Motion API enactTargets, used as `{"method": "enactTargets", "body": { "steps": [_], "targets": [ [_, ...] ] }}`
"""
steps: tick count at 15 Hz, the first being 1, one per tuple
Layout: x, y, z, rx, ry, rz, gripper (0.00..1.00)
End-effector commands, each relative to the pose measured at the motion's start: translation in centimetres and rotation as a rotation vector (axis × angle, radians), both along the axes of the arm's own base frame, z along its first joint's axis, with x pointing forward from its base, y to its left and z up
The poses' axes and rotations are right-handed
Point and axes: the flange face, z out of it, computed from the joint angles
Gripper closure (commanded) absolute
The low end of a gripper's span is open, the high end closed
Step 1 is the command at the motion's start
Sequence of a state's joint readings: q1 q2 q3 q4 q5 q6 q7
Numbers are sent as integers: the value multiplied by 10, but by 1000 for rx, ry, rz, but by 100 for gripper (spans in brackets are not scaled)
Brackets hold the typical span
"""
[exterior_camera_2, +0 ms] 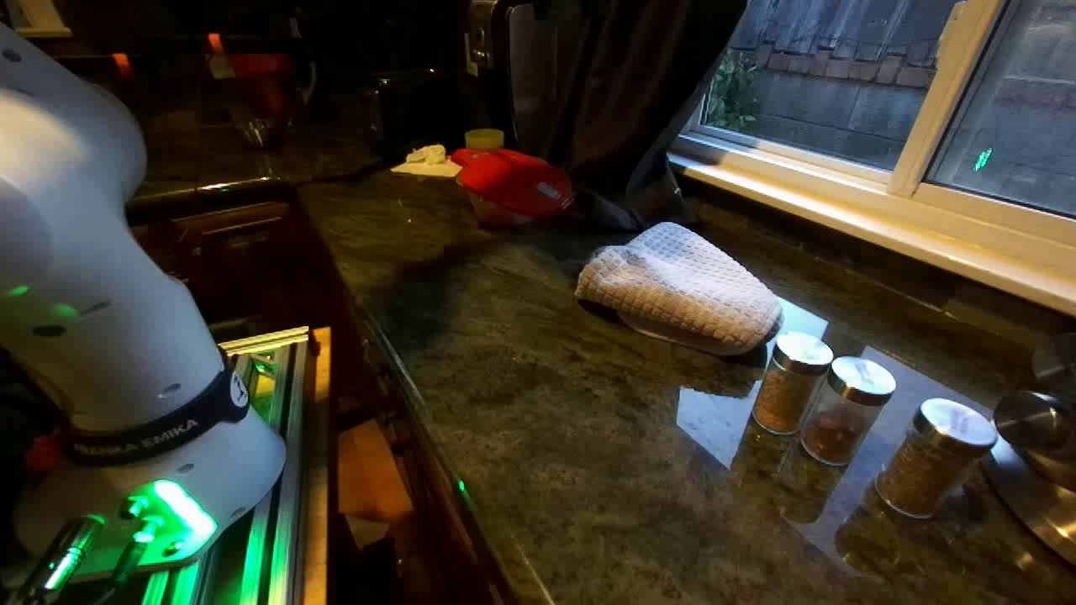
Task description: Put one glass jar on the silver stand.
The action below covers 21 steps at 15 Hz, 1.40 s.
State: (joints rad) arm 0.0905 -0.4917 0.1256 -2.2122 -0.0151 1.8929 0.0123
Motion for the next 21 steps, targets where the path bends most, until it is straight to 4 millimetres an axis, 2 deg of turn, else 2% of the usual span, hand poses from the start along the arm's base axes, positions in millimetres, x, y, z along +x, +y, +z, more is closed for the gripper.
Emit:
{"method": "enactTargets", "body": {
  "steps": [1,6,7,9,17,21],
  "targets": [
    [0,0,1,0,1,0,0],
    [0,0,1,0,1,0,0],
    [6,-7,-3,-14,11,-78,0],
    [9,-27,-12,-15,39,-201,0],
    [33,-153,-56,82,110,-617,0],
    [40,-192,-84,99,6,-810,0]
  ]
}}
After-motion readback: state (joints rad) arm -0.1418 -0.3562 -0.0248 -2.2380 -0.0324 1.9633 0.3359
